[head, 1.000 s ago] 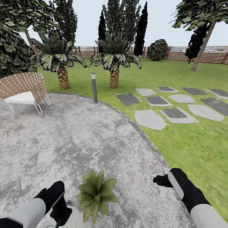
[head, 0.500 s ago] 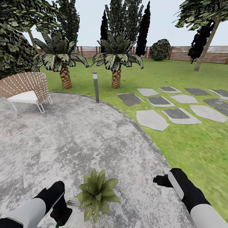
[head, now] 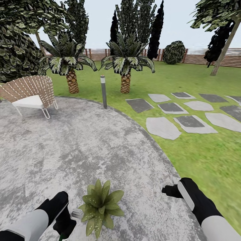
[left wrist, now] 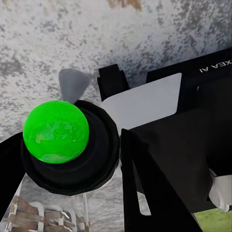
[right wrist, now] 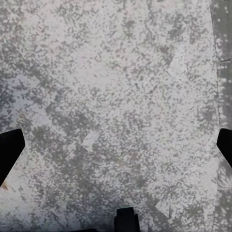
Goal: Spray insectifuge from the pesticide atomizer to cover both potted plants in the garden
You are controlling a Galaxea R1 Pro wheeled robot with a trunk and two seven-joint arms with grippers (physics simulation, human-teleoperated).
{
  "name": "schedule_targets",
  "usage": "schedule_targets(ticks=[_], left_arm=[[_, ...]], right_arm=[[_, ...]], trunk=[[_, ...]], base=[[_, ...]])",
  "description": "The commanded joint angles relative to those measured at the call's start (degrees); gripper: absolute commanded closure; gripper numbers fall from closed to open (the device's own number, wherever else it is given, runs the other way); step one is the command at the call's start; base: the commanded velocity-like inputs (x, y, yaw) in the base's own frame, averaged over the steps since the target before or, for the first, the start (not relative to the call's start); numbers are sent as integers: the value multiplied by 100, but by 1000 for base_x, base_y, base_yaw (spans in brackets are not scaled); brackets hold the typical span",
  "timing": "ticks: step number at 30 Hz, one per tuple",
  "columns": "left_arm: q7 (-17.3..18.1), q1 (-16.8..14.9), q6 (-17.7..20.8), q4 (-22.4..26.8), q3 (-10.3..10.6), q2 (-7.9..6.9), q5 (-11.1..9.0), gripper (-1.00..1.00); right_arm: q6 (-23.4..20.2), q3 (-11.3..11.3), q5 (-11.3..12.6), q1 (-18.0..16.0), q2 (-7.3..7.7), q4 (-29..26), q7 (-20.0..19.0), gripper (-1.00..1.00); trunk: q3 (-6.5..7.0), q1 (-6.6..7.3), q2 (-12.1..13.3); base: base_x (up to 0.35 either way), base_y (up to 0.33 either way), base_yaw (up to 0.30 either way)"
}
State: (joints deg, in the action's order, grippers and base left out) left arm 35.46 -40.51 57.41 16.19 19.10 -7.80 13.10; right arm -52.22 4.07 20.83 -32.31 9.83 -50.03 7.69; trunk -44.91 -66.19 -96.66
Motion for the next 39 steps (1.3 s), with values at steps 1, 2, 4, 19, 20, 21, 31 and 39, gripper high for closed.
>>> schedule_targets(ticks=[1,2,4,19,20,21,31,39], left_arm=[[60,-1,12,9,-8,-2,61,100],[59,-1,11,10,-18,-2,61,100],[58,-1,12,13,-25,-2,57,100],[55,-1,13,7,-29,-2,57,100],[51,-1,14,7,-29,-2,54,100],[50,-1,14,7,-30,-2,55,100],[40,-6,16,16,-341,-2,61,100],[40,-15,25,16,-343,1,61,100]], right_arm=[[-16,24,61,-3,9,-6,57,-100],[-16,24,62,-3,10,-6,57,-100],[-16,24,62,-3,10,-6,57,-100],[-14,24,53,-3,11,-3,57,-100],[-14,24,53,-3,11,-5,57,-100],[-10,24,54,-3,11,-6,57,-100],[-14,24,53,-3,11,-4,57,-100],[-16,24,53,-3,10,-6,57,-100]], trunk=[[-5,0,-3],[-5,0,-3],[-5,0,-3],[-5,0,-3],[-6,0,-3],[-9,0,-3],[-28,0,-3],[-42,0,-3]], base=[[0,0,119],[0,0,187],[0,-100,229],[0,-253,198],[0,-12,48],[0,-5,153],[0,-128,122],[0,-6,91]])
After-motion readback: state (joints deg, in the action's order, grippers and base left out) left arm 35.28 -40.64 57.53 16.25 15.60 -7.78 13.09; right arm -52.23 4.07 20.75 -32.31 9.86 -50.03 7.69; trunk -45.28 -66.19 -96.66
